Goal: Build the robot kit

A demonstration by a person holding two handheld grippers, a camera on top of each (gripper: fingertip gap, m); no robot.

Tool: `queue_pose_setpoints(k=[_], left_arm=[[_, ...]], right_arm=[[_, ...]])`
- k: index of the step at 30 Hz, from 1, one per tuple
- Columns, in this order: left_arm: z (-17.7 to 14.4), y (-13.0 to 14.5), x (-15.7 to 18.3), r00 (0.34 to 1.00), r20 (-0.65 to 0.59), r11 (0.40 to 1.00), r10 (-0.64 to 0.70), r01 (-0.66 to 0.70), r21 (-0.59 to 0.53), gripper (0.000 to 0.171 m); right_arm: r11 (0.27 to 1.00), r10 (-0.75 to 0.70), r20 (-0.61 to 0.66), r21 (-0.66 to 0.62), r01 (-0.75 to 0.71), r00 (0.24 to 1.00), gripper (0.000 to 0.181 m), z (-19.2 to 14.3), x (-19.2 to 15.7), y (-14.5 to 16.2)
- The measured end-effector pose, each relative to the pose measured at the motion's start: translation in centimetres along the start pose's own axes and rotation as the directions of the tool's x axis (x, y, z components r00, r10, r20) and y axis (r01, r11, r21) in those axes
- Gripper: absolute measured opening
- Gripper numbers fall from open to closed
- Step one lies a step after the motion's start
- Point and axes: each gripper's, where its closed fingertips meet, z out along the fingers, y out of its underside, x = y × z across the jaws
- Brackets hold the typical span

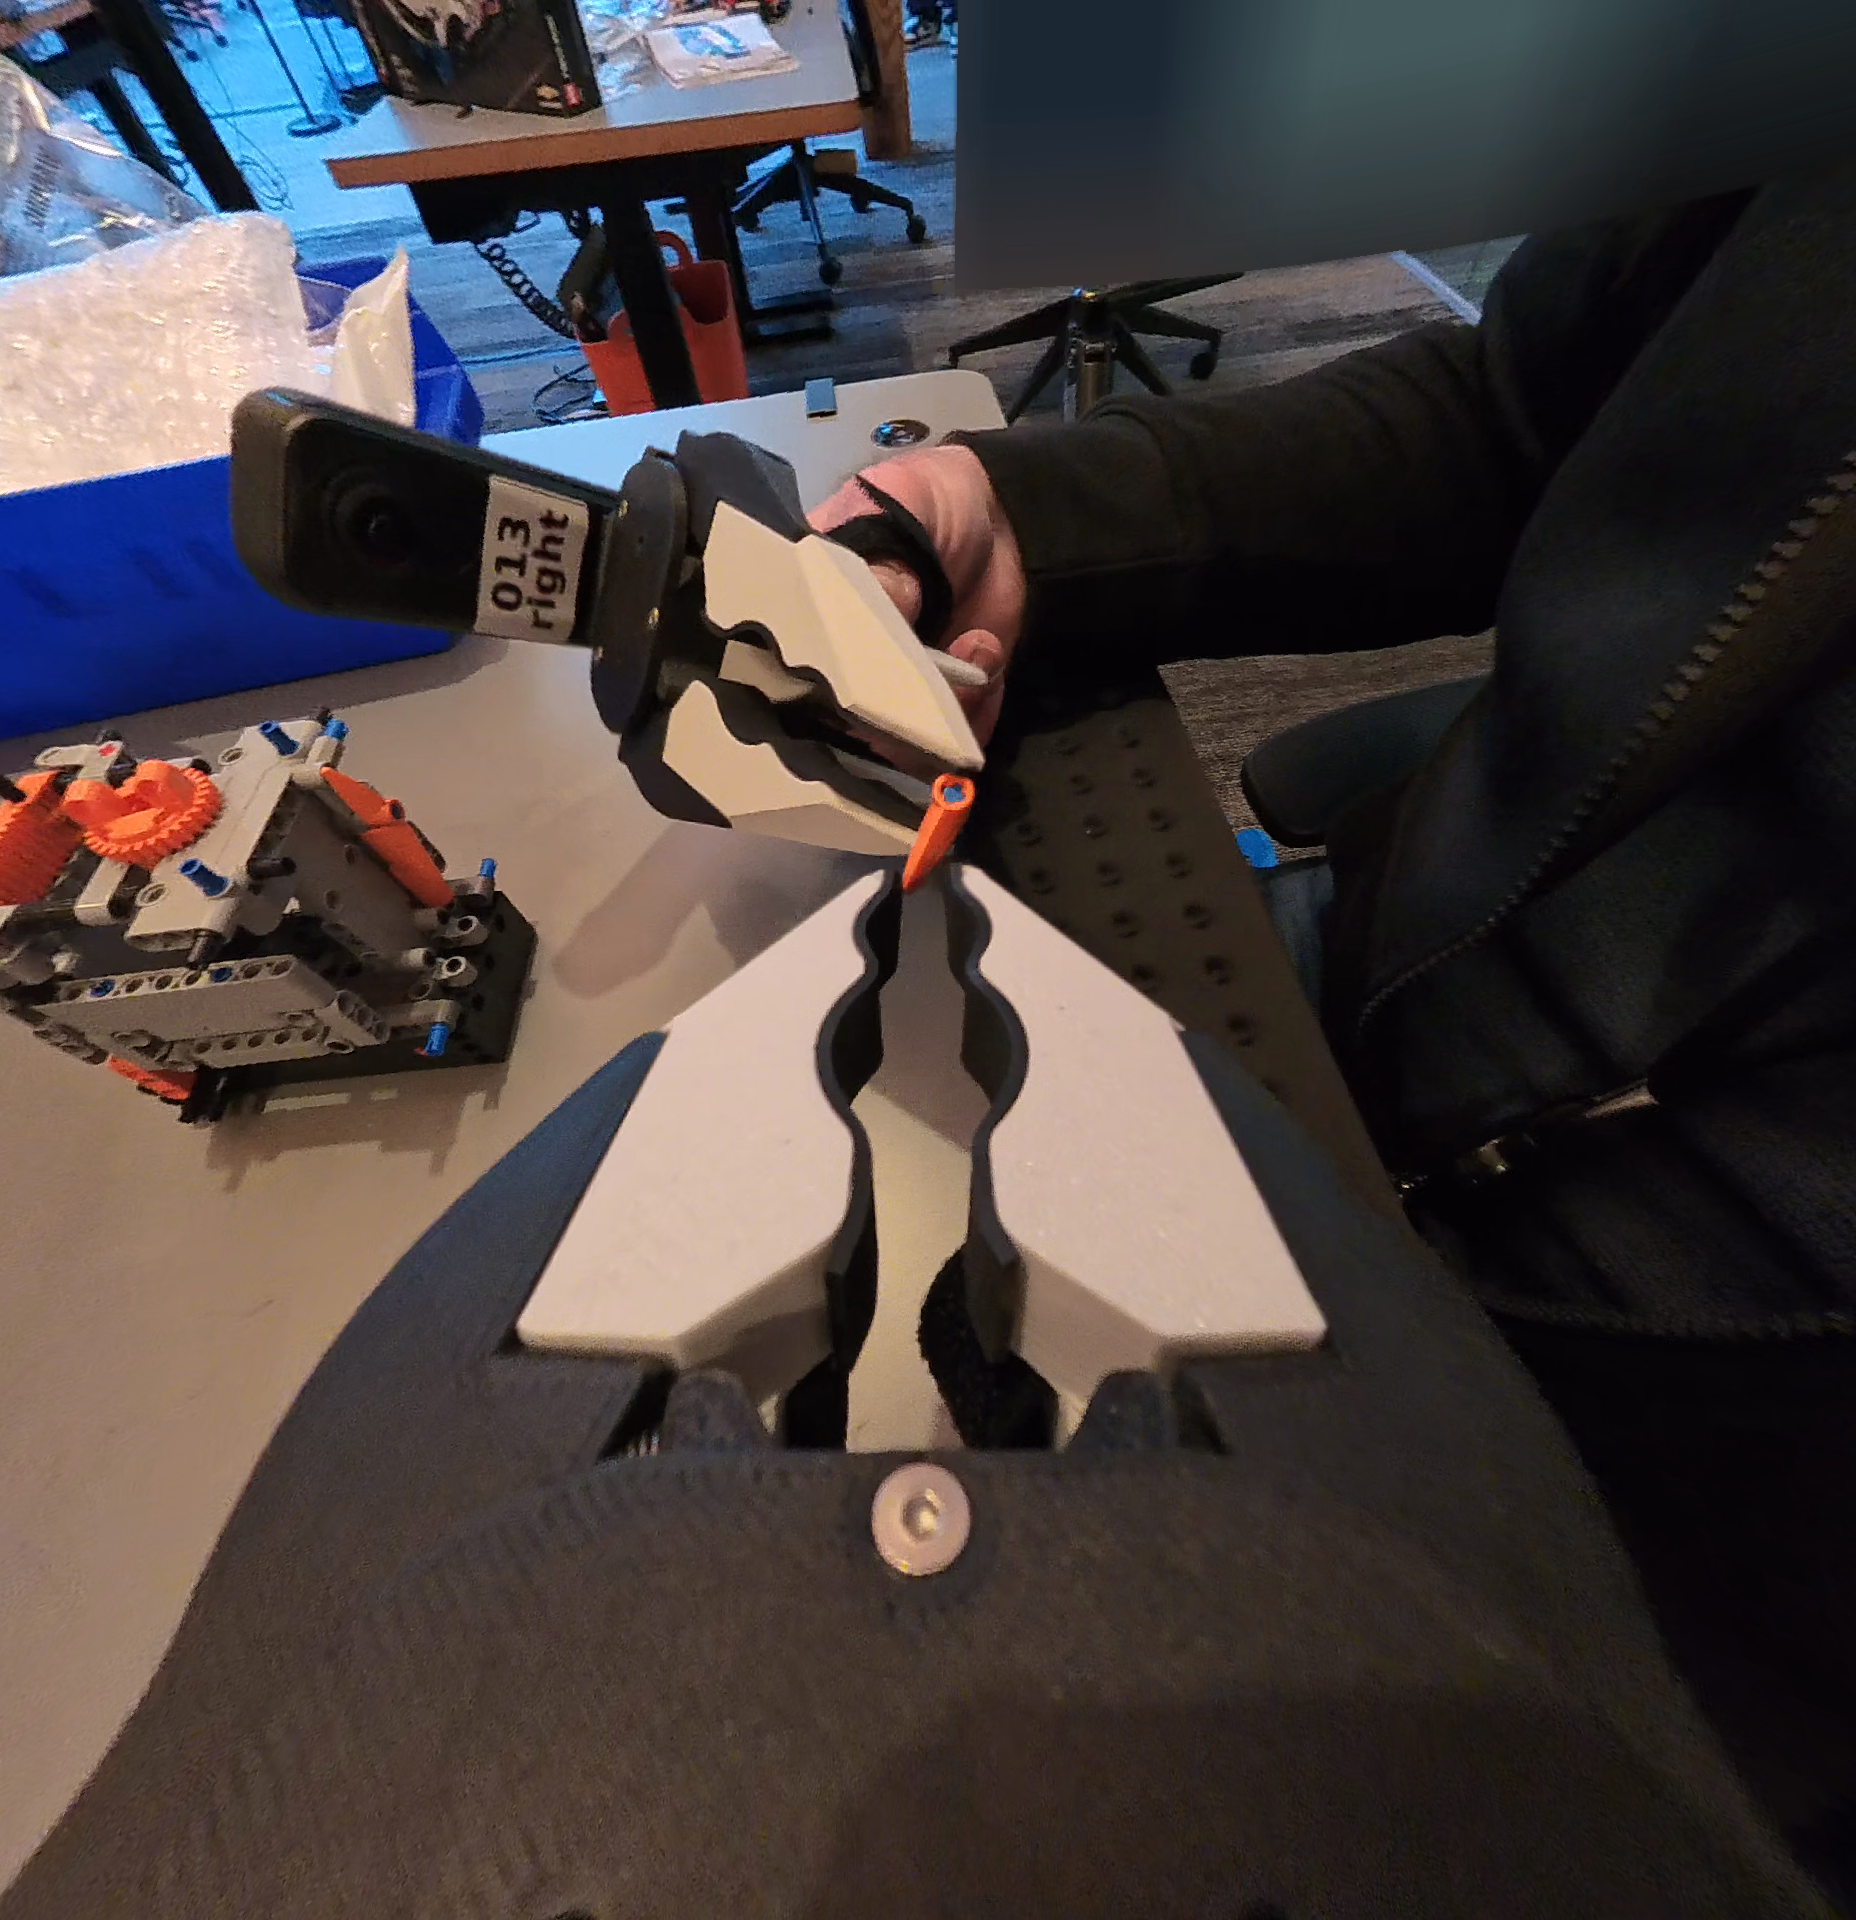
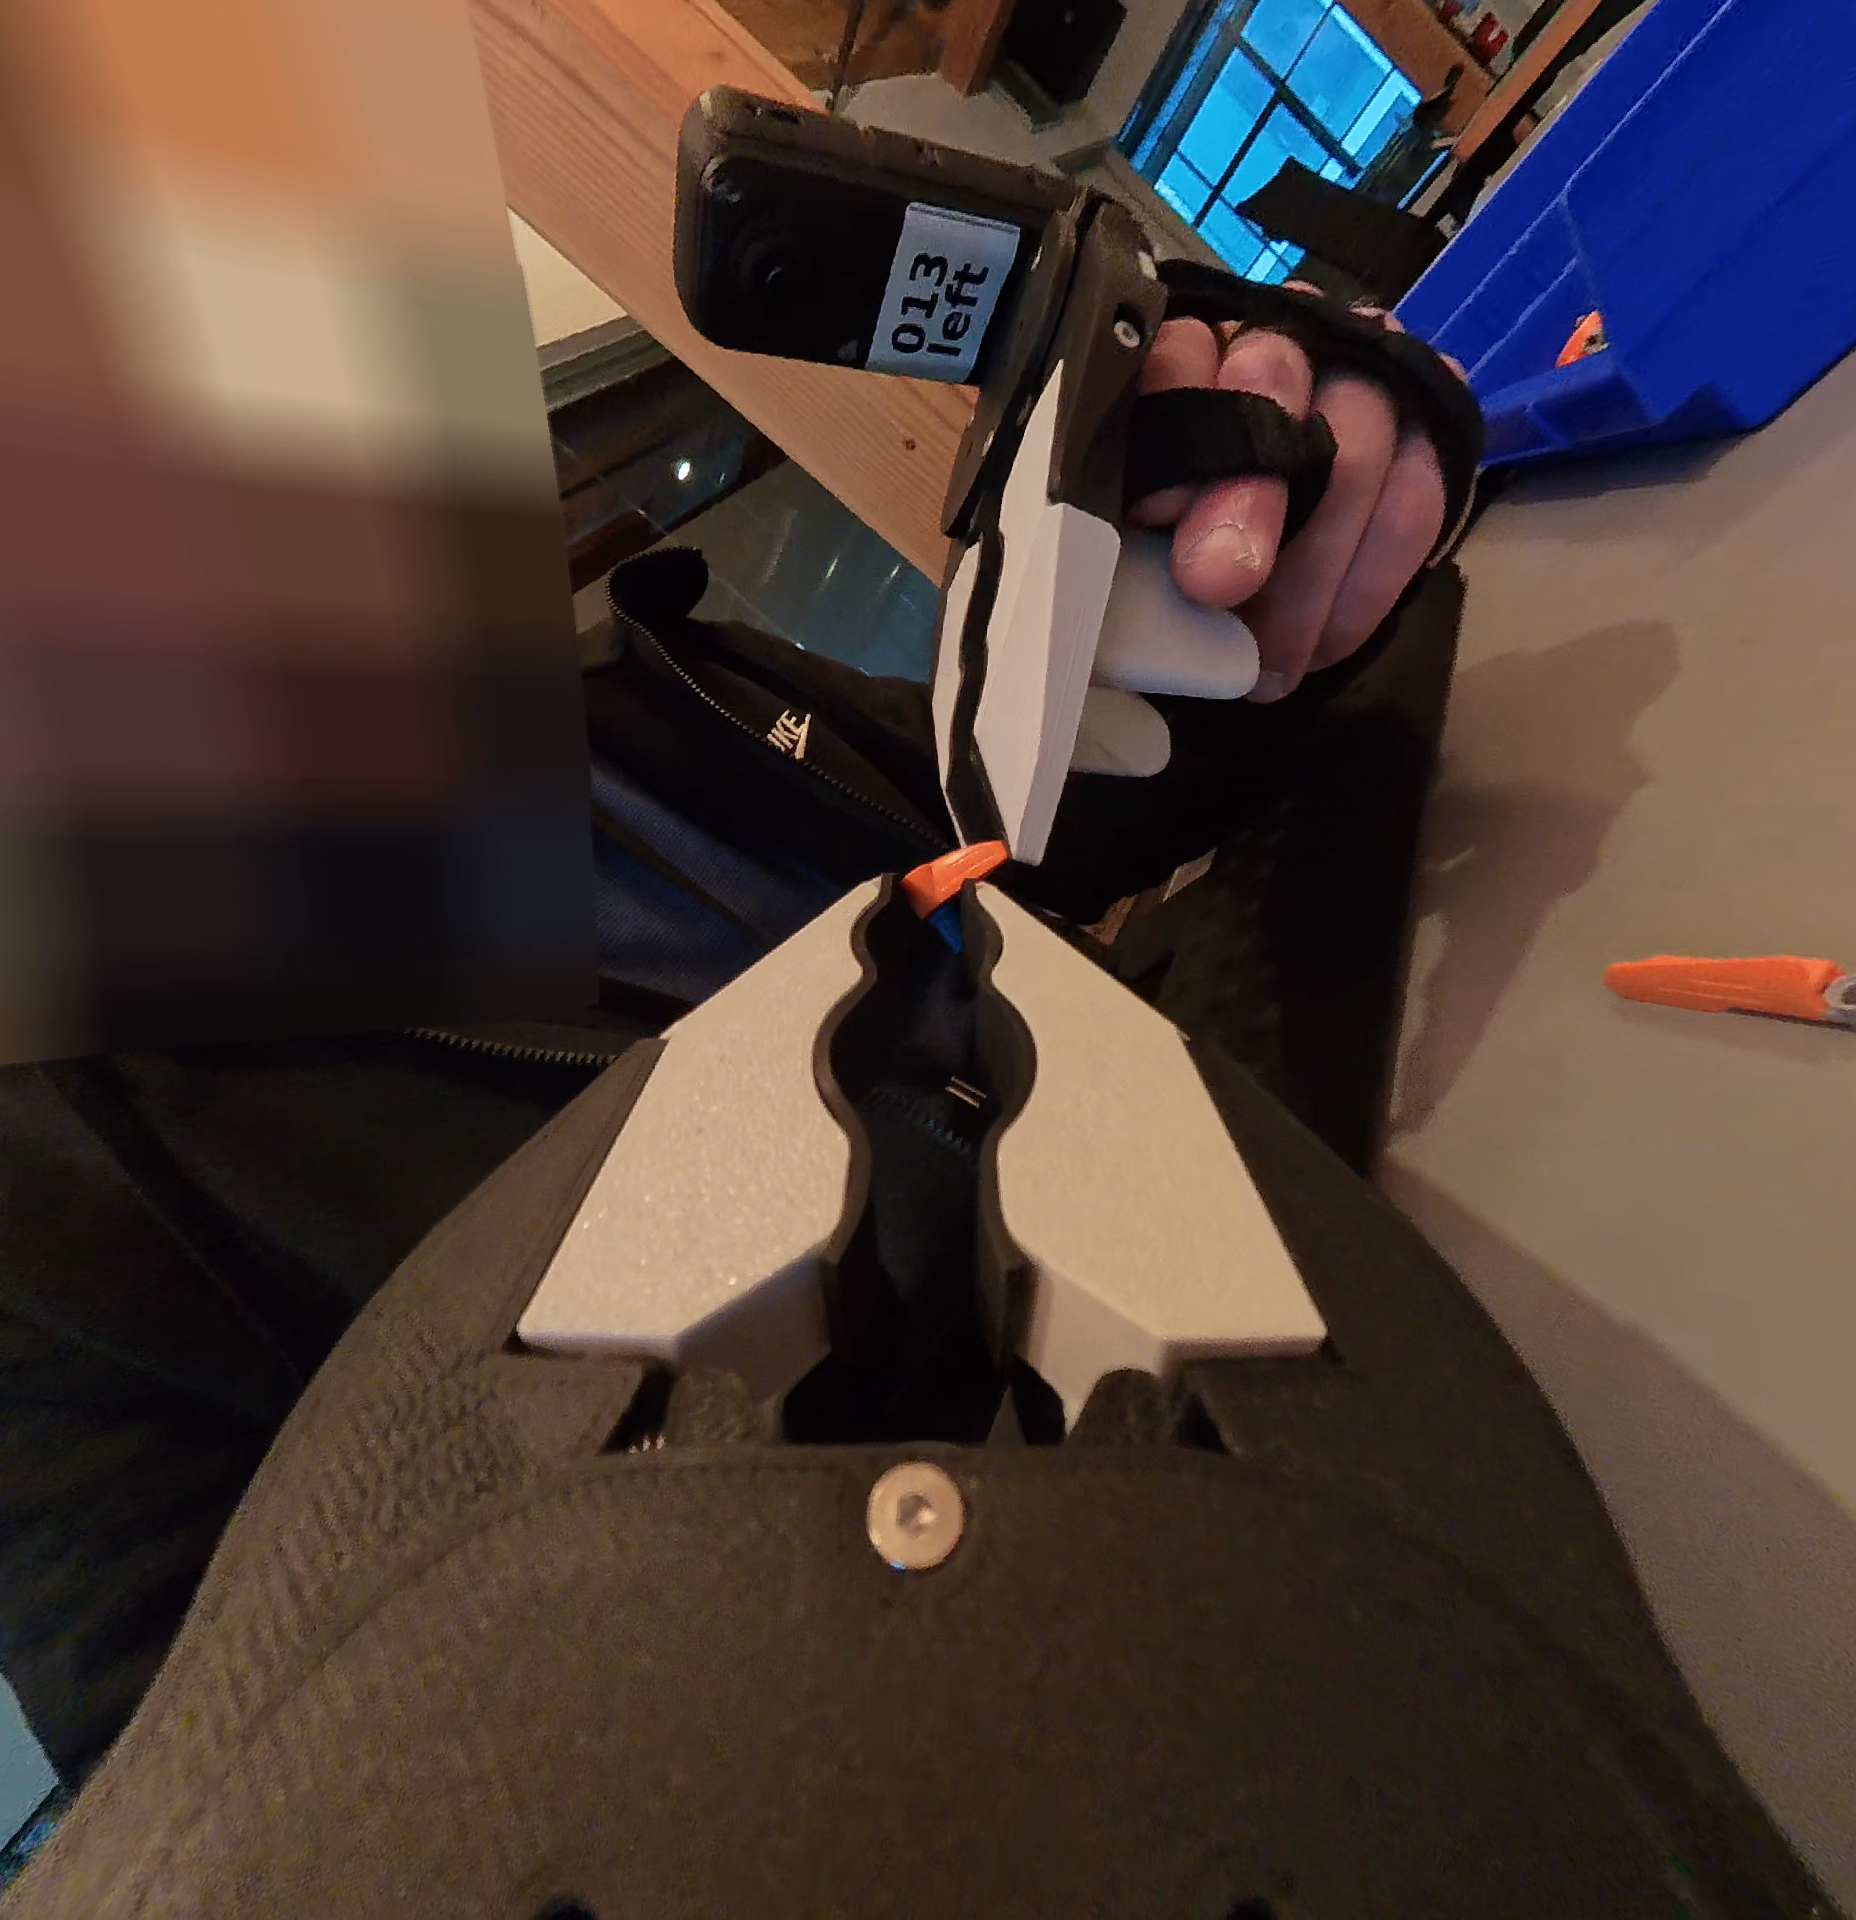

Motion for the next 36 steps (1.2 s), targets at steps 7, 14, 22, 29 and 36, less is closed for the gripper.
queue_pose_setpoints(k=[7, 14, 22, 29, 36], left_arm=[[0.2, 0.1, 0.5, 0.999, -0.044, 1.0, -0.026, 0.026, -0.001, 0.002], [0.2, 1.0, -0.6, 0.99, -0.047, 0.99, -0.135, 0.133, -0.051, 0.0], [1.5, 3.5, -2.0, 0.976, -0.02, 0.947, -0.218, 0.206, -0.245, 0.0], [2.0, 4.7, -2.8, 0.962, -0.003, 0.911, -0.272, 0.257, -0.322, 0.0], [2.1, 5.5, -3.2, 0.948, 0.003, 0.88, -0.317, 0.295, -0.372, 0.0]], right_arm=[[1.0, 0.019, 0.021, -0.01, -0.018, 1.0, 0.009, 0.1, -0.1, 0.2], [0.995, -0.097, -0.178, 0.015, 0.101, 0.979, 0.017, -0.6, 1.1, -0.8], [0.921, -0.382, -0.536, -0.159, 0.354, 0.753, 0.019, -2.4, 2.7, -1.7], [0.809, -0.585, -0.64, -0.419, 0.412, 0.498, 0.02, -3.0, 4.6, -1.3], [0.746, -0.663, -0.659, -0.548, 0.377, 0.355, 0.018, -3.9, 6.3, -0.9]])
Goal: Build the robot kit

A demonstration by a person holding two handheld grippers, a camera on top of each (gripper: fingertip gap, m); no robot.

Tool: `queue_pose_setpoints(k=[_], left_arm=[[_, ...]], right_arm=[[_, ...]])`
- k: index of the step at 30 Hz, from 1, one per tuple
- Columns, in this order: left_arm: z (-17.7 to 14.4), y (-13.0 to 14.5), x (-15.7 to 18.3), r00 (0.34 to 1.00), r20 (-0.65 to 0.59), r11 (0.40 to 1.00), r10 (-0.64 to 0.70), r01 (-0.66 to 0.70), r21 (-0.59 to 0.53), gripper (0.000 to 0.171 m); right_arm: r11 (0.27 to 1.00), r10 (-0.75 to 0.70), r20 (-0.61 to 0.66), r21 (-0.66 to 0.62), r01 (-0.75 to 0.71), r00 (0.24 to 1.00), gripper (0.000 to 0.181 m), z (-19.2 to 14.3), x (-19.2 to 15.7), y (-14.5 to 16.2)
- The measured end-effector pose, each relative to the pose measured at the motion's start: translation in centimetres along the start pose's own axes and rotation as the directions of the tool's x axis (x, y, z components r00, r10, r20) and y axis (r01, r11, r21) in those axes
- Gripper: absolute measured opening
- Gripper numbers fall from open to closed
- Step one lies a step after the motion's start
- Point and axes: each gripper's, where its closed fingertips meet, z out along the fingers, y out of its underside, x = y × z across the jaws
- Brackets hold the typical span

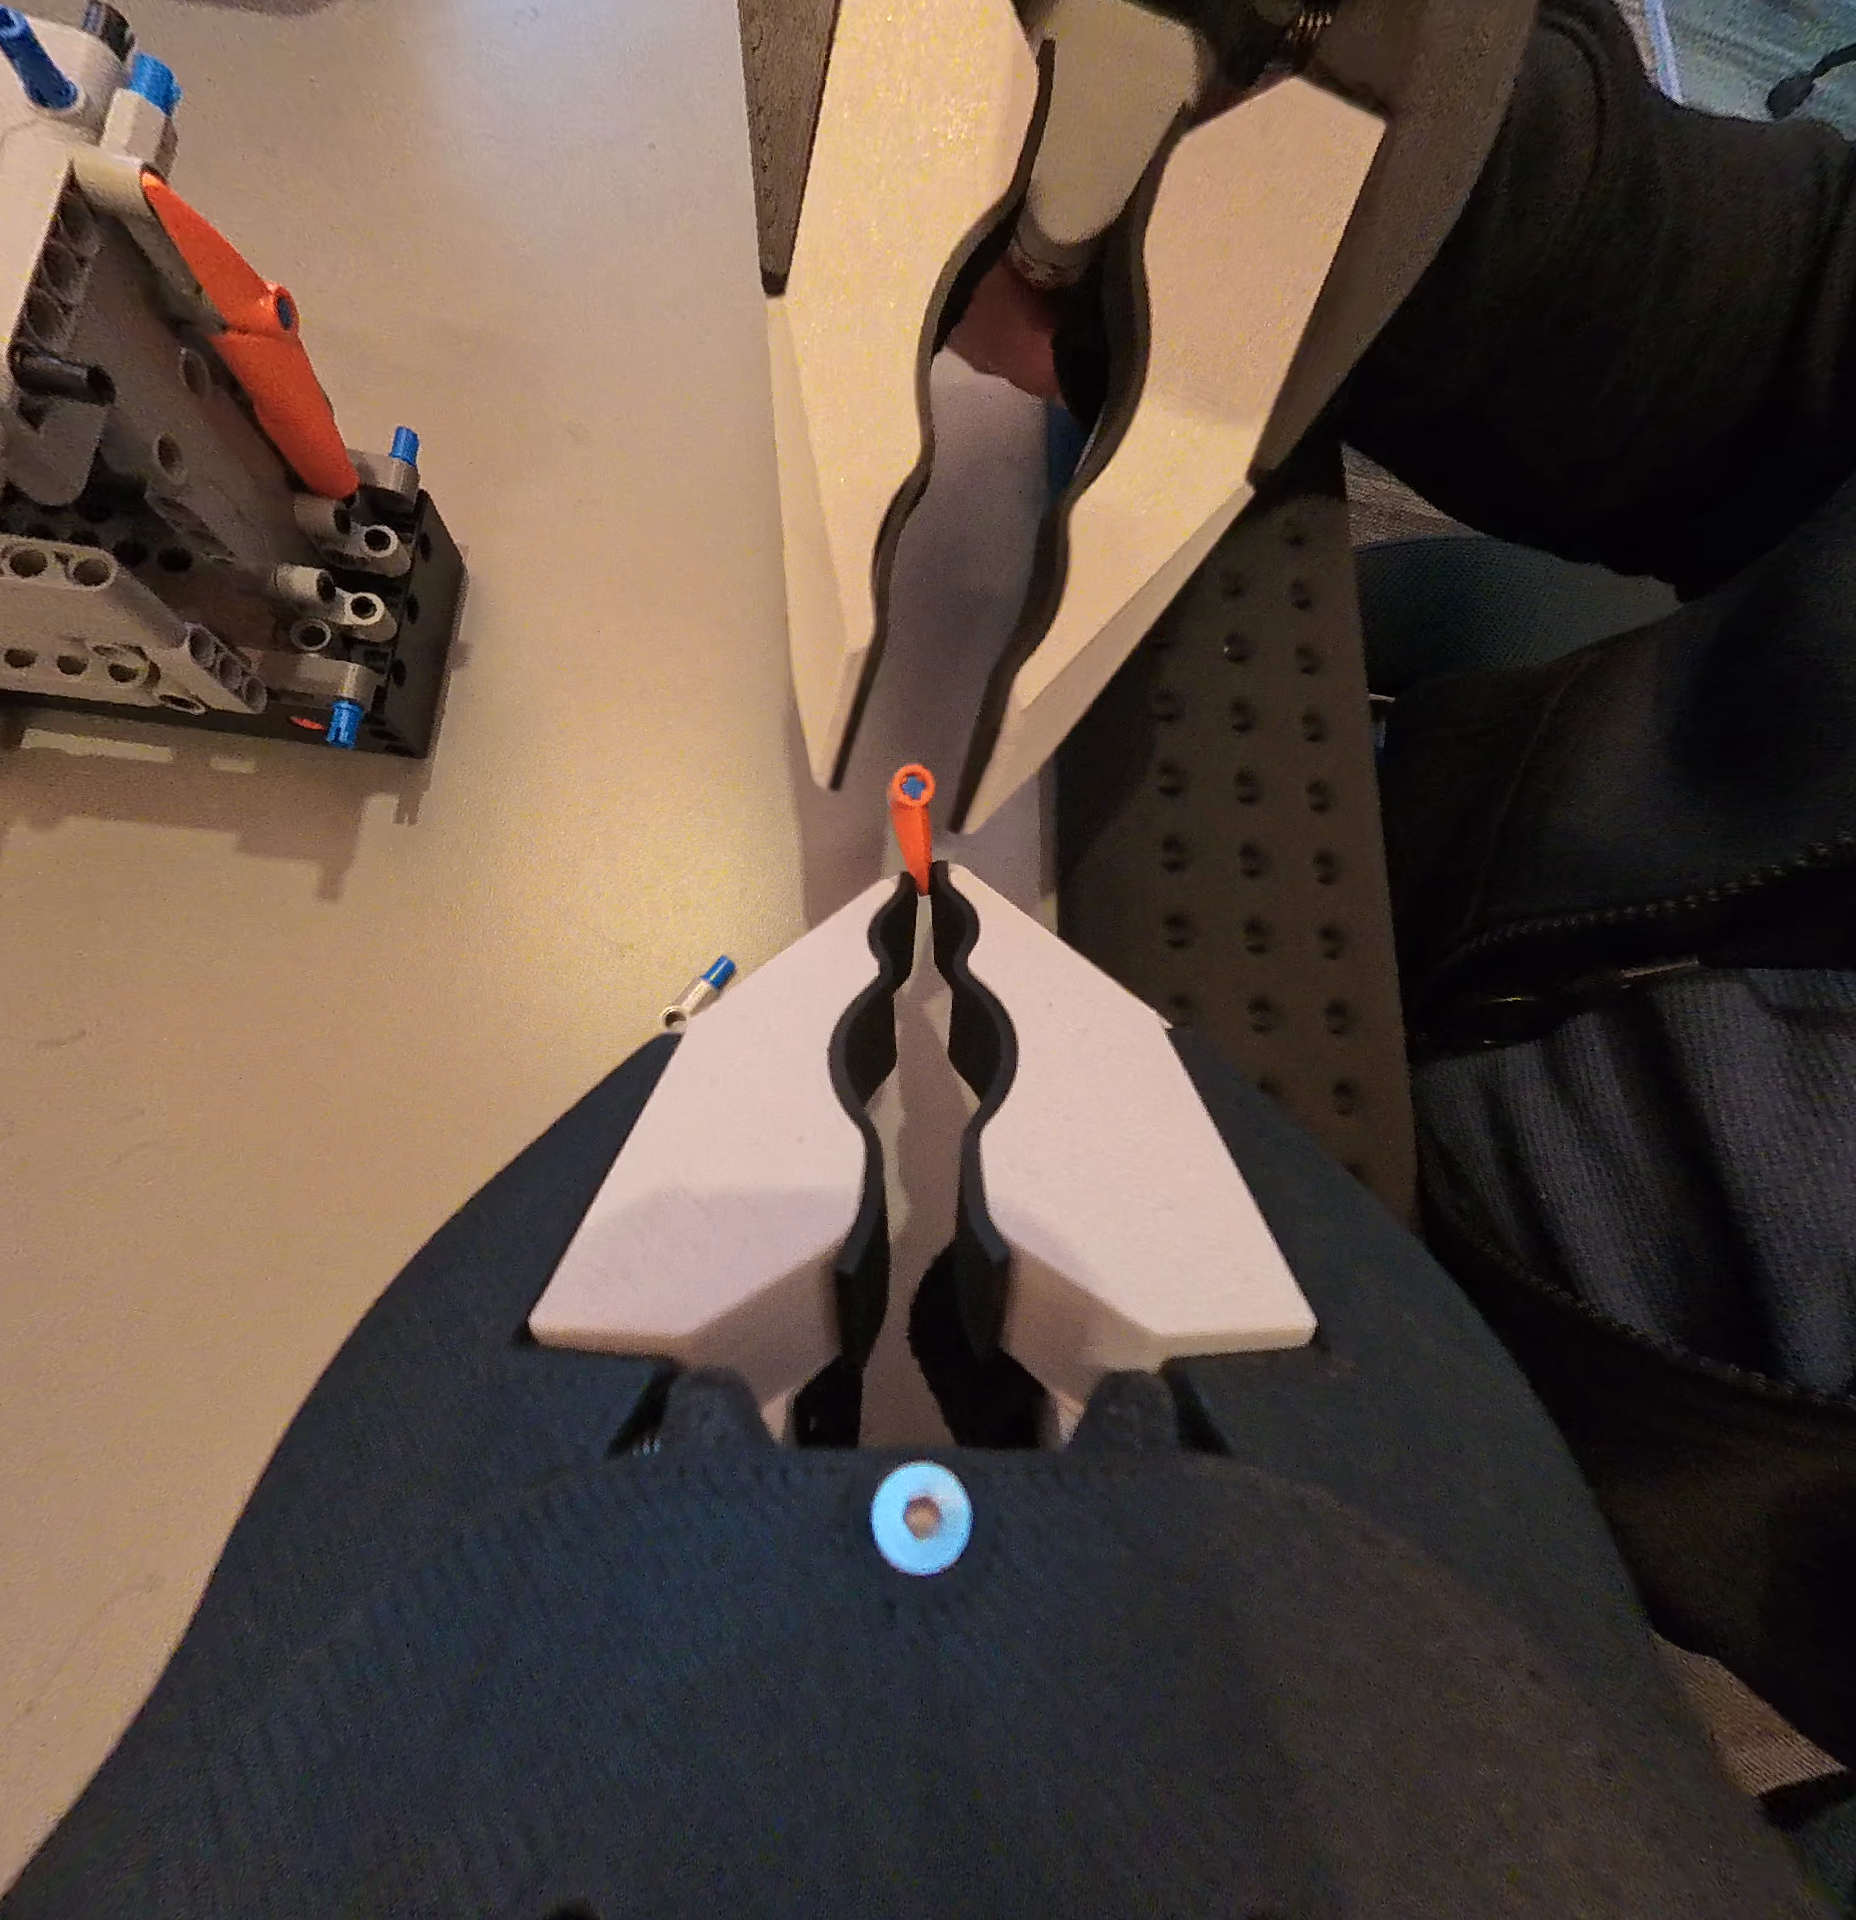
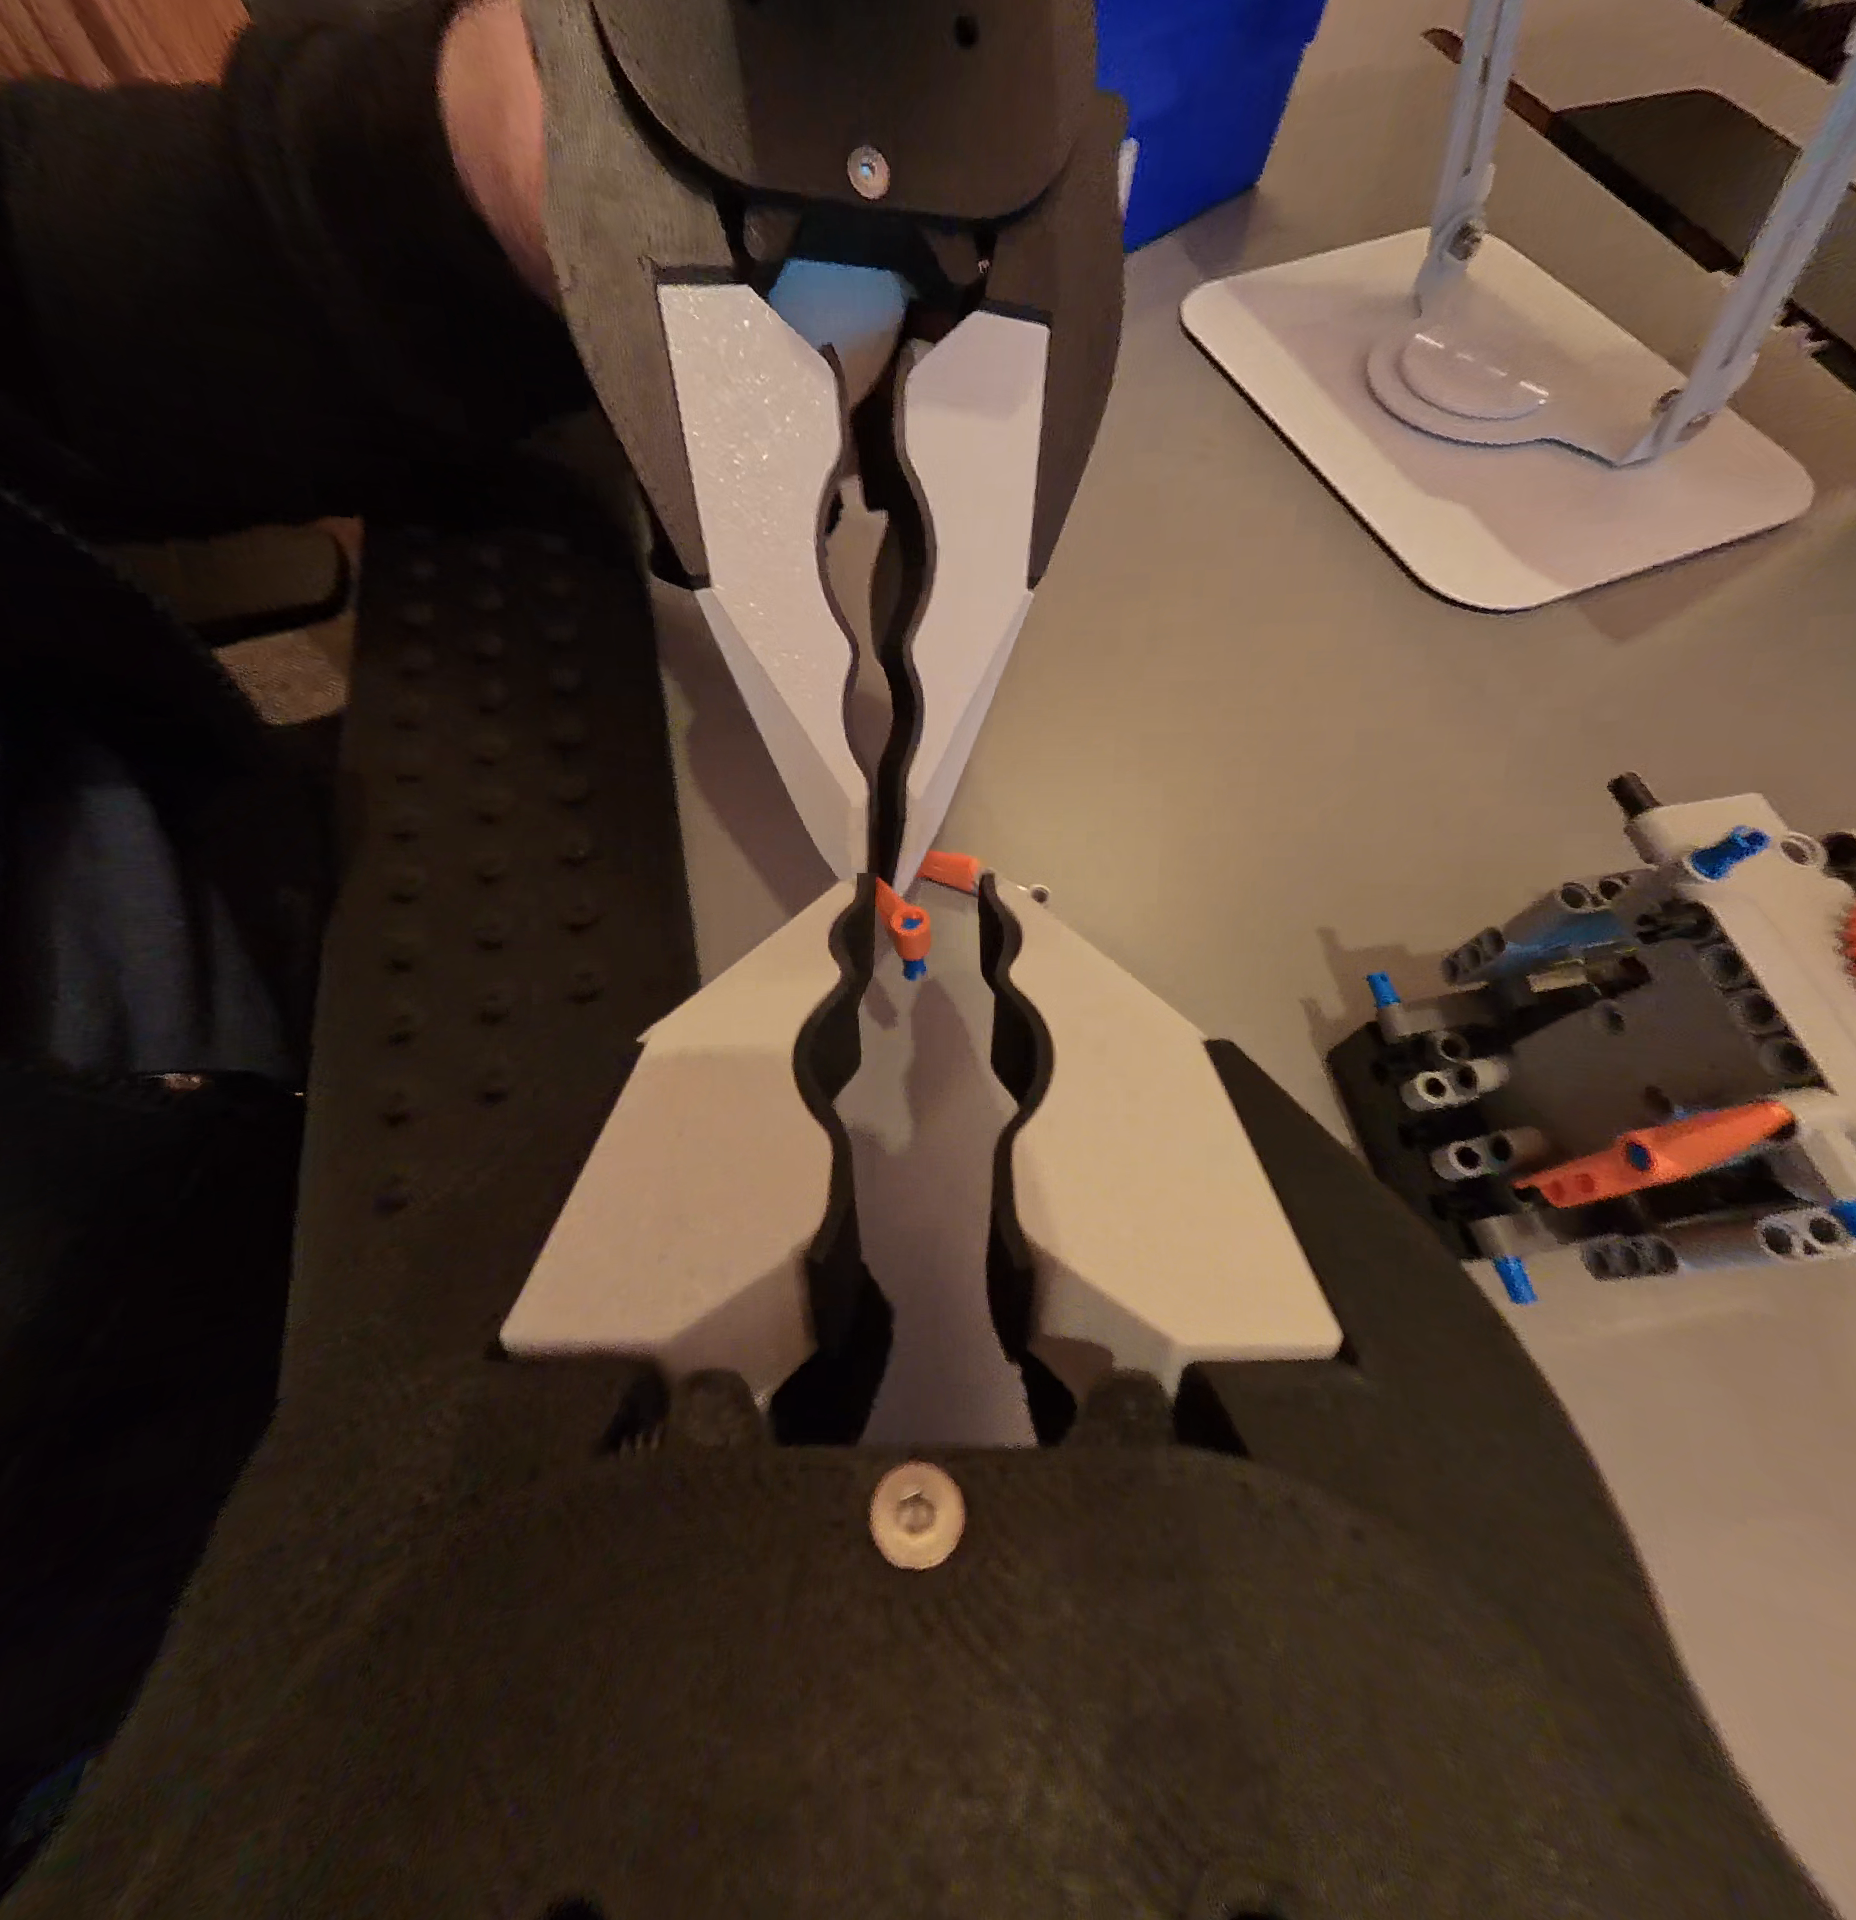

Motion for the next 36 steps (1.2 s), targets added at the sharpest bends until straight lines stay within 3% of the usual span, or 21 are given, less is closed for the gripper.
queue_pose_setpoints(k=[15, 29, 33, 36], left_arm=[[-0.7, -0.5, -0.5, 1.0, 0.024, 1.0, -0.011, 0.012, -0.026, 0.0], [-0.1, 1.3, -0.7, 0.992, 0.084, 0.965, 0.098, -0.075, -0.25, 0.001], [0.1, 1.2, -0.7, 0.99, 0.085, 0.962, 0.11, -0.085, -0.26, 0.0], [-0.4, 1.3, -1.1, 0.988, 0.119, 0.966, 0.095, -0.063, -0.251, 0.002]], right_arm=[[0.983, -0.168, -0.079, -0.084, 0.161, 0.983, 0.023, -0.2, 0.2, 0.7], [0.92, -0.281, 0.002, -0.284, 0.27, 0.96, 0.007, 1.5, -0.2, 2.0], [0.912, -0.268, 0.027, -0.314, 0.263, 0.963, 0.005, 1.8, -0.2, 2.6], [0.944, -0.184, 0.014, -0.275, 0.181, 0.983, 0.005, 1.8, 0.1, 2.3]])
